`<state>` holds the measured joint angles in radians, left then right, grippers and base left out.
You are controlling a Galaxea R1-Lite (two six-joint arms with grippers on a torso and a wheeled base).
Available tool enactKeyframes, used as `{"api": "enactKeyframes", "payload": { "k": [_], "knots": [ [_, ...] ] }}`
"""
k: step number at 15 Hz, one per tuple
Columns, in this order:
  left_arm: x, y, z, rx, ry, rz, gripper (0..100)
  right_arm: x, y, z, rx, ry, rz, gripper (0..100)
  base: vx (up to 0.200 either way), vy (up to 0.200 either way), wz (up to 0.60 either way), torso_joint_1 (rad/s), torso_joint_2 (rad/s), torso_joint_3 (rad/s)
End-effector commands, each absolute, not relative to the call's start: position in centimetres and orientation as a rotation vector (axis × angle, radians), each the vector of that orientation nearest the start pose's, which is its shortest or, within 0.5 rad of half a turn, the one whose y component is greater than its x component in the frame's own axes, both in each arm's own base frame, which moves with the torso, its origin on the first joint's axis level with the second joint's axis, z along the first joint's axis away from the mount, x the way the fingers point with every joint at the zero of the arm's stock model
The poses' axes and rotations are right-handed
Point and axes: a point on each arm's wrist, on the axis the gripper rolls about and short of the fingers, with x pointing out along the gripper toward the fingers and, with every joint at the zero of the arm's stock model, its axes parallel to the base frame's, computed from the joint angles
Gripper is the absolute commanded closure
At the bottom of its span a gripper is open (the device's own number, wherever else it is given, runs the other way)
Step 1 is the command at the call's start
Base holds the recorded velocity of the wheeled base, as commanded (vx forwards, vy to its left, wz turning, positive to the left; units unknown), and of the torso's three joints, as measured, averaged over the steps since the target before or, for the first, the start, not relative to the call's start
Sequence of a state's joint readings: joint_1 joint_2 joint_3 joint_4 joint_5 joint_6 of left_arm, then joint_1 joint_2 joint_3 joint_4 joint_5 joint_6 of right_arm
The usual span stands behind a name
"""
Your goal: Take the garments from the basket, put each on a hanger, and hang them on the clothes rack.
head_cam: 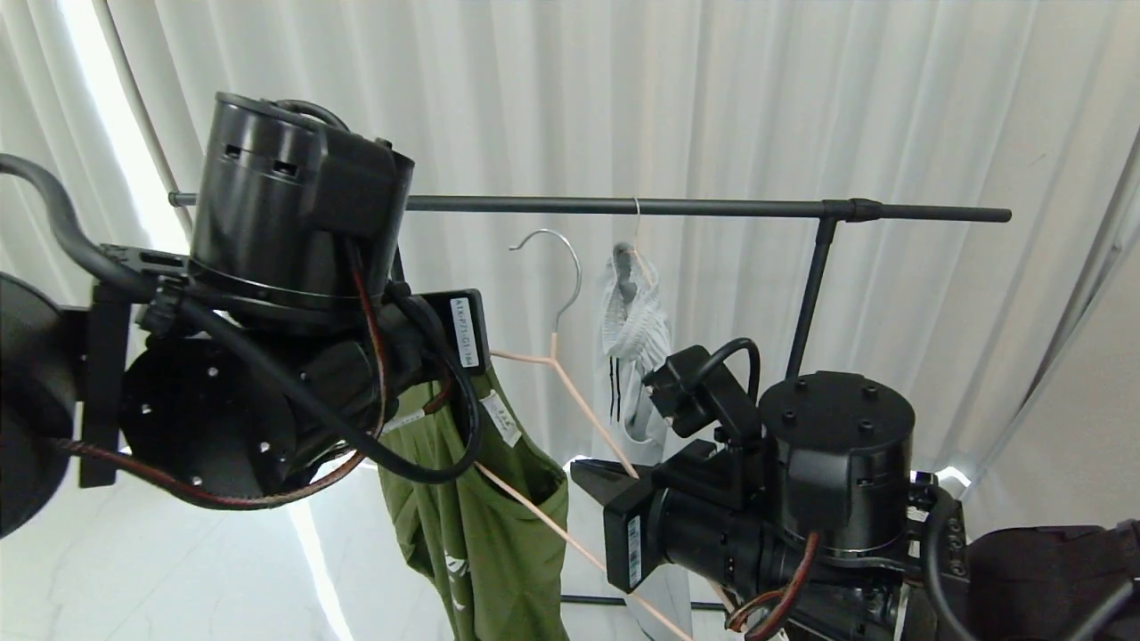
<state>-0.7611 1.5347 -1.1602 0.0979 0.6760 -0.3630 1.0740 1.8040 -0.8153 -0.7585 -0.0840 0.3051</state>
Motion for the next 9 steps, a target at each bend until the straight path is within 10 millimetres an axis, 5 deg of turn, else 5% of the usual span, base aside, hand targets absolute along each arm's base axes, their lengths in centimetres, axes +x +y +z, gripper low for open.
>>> {"api": "enactKeyframes", "payload": {
  "k": [1,9],
  "knots": [
    [18.6,-17.3,27.3,-0.071,0.333,-0.067,100,15.7,29.2,15.9,0.141,0.357,0.951,100,0.000,0.000,0.00,0.000,0.00,0.000],
    [16.0,-19.5,27.3,-0.094,0.342,-0.192,100,15.0,29.6,16.9,0.154,0.318,0.940,100,0.000,0.000,0.00,0.000,0.00,0.000]
  ]
}}
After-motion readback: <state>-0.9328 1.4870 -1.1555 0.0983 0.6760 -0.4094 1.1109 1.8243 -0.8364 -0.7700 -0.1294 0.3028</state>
